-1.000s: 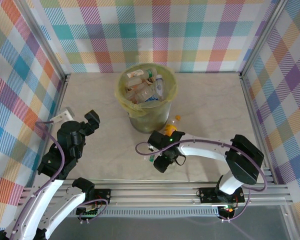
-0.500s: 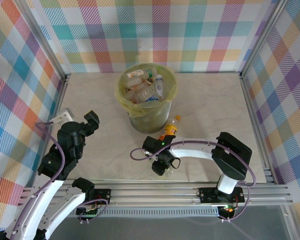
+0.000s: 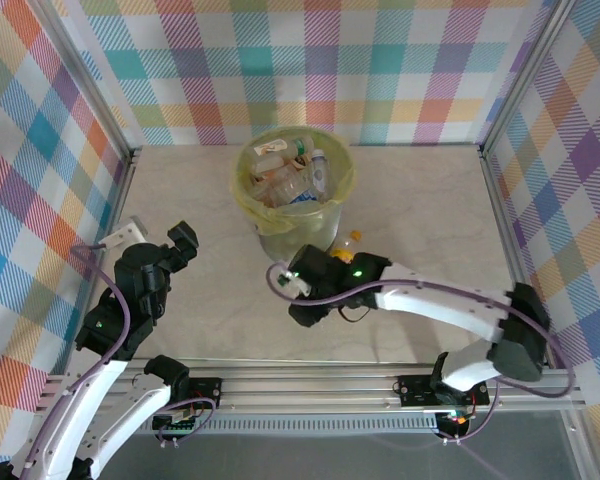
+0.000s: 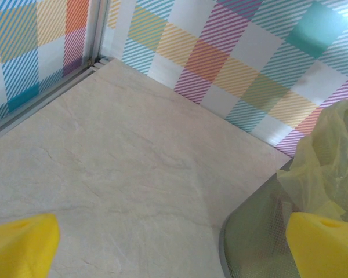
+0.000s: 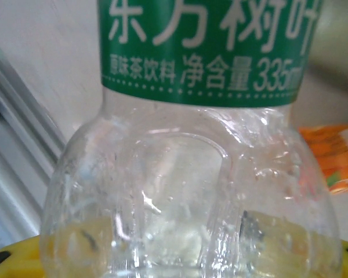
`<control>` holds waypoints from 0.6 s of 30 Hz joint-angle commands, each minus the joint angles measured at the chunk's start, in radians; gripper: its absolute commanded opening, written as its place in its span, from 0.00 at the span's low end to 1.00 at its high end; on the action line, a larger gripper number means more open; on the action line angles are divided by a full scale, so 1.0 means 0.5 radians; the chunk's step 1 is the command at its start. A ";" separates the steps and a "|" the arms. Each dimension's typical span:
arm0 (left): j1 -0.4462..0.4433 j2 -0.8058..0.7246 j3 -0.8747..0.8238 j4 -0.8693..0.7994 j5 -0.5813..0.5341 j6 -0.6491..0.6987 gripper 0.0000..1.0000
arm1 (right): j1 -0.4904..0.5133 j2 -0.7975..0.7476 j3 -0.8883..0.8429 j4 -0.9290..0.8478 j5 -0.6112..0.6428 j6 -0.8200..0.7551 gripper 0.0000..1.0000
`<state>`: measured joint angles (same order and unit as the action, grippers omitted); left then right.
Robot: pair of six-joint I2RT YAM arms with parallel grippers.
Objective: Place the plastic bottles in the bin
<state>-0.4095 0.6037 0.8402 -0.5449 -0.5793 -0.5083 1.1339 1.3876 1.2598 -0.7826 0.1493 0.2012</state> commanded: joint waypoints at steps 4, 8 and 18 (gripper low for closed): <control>0.015 -0.008 -0.010 0.016 -0.047 -0.014 1.00 | -0.033 -0.228 0.419 -0.083 0.313 0.127 0.39; 0.015 0.007 0.001 0.015 -0.029 -0.013 1.00 | -0.143 -0.226 0.712 -0.012 0.353 0.100 0.41; 0.015 0.067 0.013 0.035 0.035 -0.031 1.00 | -0.628 0.328 1.494 -0.131 0.251 0.176 0.41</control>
<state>-0.4099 0.6292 0.8402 -0.5461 -0.5774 -0.5091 0.8635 1.4689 1.9297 -0.8108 0.2951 0.2584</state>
